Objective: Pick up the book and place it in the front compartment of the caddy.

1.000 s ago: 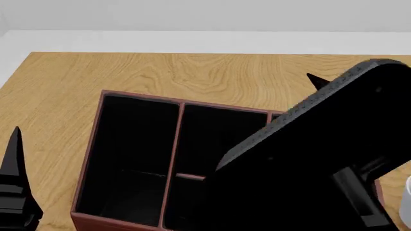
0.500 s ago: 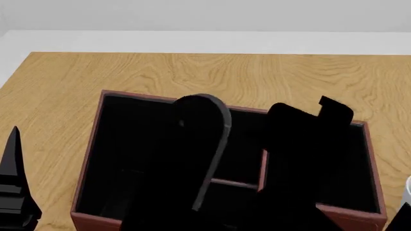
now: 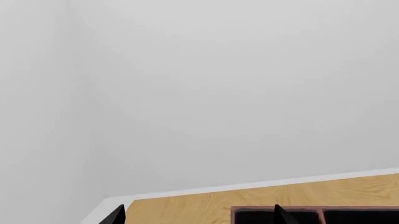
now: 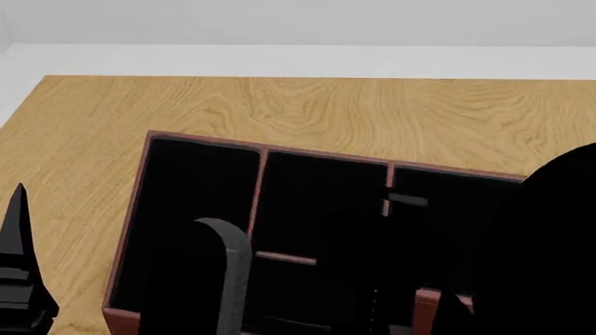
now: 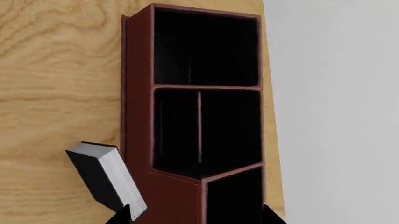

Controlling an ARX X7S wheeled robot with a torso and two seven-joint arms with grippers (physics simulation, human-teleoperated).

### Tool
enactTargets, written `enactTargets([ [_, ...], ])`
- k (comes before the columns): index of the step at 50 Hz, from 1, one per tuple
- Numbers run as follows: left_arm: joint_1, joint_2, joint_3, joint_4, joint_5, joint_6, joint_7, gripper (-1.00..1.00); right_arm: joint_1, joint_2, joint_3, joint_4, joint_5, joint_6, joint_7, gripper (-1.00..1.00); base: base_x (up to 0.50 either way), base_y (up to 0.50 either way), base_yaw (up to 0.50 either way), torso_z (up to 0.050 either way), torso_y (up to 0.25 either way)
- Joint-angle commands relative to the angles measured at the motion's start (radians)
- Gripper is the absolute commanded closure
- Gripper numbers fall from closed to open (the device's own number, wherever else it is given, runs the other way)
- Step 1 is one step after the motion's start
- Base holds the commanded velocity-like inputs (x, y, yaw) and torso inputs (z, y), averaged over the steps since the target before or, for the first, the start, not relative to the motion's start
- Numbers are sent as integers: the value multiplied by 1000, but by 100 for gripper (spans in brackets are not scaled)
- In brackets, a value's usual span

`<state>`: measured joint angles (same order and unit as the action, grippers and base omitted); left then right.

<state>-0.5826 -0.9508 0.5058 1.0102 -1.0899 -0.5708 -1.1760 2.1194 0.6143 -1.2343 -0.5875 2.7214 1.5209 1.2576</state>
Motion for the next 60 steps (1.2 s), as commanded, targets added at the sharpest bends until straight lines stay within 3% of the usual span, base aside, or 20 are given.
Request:
enactTargets([
  [1,6,-6,5,-2,7,12,2,-100,-32,-39,-18,-4,-20,7,-39,-100,0,0,0,0,0],
  [22,-7,-35,5,20,-16,25,-23,-100,-165,-138,-26,-3,-183,40,-135,-100,0,0,0,0,0],
  [60,-24,-54,29,3,-15,56,-21,-100,-355,-181,-20,-49,-616,8,-449,-100,0,0,0,0,0],
])
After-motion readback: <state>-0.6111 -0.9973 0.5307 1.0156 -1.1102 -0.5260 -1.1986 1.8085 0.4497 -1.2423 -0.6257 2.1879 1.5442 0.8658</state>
